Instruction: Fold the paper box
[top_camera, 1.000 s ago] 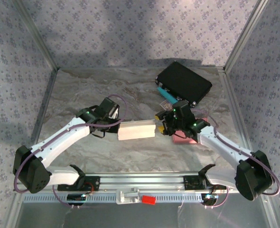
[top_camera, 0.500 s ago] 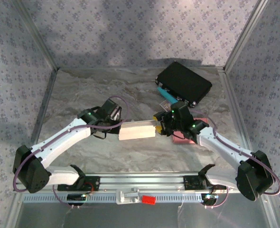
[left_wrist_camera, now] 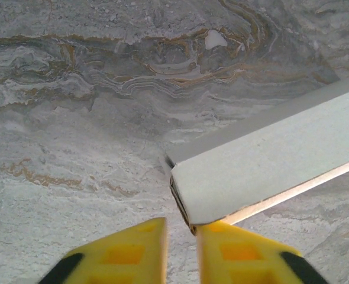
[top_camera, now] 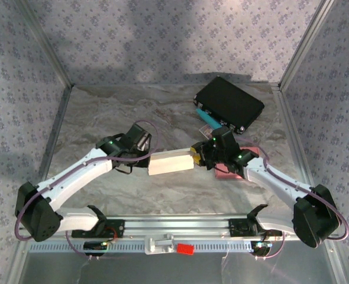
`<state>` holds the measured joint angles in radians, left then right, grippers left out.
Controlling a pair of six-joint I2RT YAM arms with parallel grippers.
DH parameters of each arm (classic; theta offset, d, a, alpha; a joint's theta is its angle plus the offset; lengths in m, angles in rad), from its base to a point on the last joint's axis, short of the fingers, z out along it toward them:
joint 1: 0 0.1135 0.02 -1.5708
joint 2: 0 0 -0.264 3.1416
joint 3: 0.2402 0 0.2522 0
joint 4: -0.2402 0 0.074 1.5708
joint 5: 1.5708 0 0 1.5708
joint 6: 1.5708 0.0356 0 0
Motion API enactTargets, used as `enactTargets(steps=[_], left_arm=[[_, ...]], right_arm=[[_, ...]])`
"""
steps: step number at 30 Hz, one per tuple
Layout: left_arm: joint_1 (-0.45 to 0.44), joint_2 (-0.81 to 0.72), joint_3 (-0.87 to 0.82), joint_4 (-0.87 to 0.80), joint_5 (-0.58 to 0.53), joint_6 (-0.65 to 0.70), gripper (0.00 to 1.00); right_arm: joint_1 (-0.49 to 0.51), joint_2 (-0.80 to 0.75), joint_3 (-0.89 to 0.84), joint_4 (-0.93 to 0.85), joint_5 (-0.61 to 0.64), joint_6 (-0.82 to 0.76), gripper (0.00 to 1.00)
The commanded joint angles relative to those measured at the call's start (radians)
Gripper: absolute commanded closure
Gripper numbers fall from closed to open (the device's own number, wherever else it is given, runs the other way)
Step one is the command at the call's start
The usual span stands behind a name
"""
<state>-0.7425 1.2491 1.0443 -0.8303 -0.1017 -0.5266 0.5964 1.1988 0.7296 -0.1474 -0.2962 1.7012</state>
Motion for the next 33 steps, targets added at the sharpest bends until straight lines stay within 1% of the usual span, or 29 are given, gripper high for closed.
enactTargets(steps=[1,6,9,10,12,13,16,19,23,29,33], left_arm=[[-0.008,-0.045,0.023,-0.022,0.009,-0.031,0.70],[0.004,-0.090,0.053,-0.015,0.054,-0.100,0.56],[0.053,-0.125,0.059,0.009,0.116,-0.182,0.51],[0.077,-0.136,0.056,0.021,0.138,-0.215,0.49],[0.136,-0.153,0.032,0.058,0.209,-0.283,0.48],[0.174,-0.158,0.016,0.082,0.247,-0.316,0.48],[0.244,-0.156,-0.038,0.145,0.346,-0.394,0.51],[0.271,-0.150,-0.089,0.219,0.397,-0.438,0.52],[0.279,-0.134,-0.131,0.247,0.429,-0.455,0.54],[0.290,-0.144,-0.191,0.276,0.445,-0.488,0.59],[0.292,-0.147,-0.210,0.278,0.450,-0.483,0.63]], right_arm=[[-0.003,0.013,-0.032,-0.050,0.005,-0.023,0.66],[-0.003,0.027,-0.033,-0.070,-0.003,-0.032,0.69],[-0.001,0.032,-0.031,-0.081,-0.006,-0.036,0.70],[-0.001,0.033,-0.032,-0.084,-0.005,-0.037,0.70],[-0.001,0.033,-0.032,-0.084,-0.004,-0.037,0.70],[-0.001,0.033,-0.029,-0.085,-0.004,-0.038,0.70],[-0.001,0.035,-0.025,-0.090,-0.003,-0.041,0.70],[-0.001,0.036,-0.024,-0.090,-0.003,-0.041,0.70],[-0.004,0.032,-0.023,-0.093,-0.001,-0.040,0.70],[-0.006,0.035,-0.020,-0.095,-0.003,-0.041,0.70],[-0.005,0.035,-0.019,-0.097,-0.003,-0.041,0.71]])
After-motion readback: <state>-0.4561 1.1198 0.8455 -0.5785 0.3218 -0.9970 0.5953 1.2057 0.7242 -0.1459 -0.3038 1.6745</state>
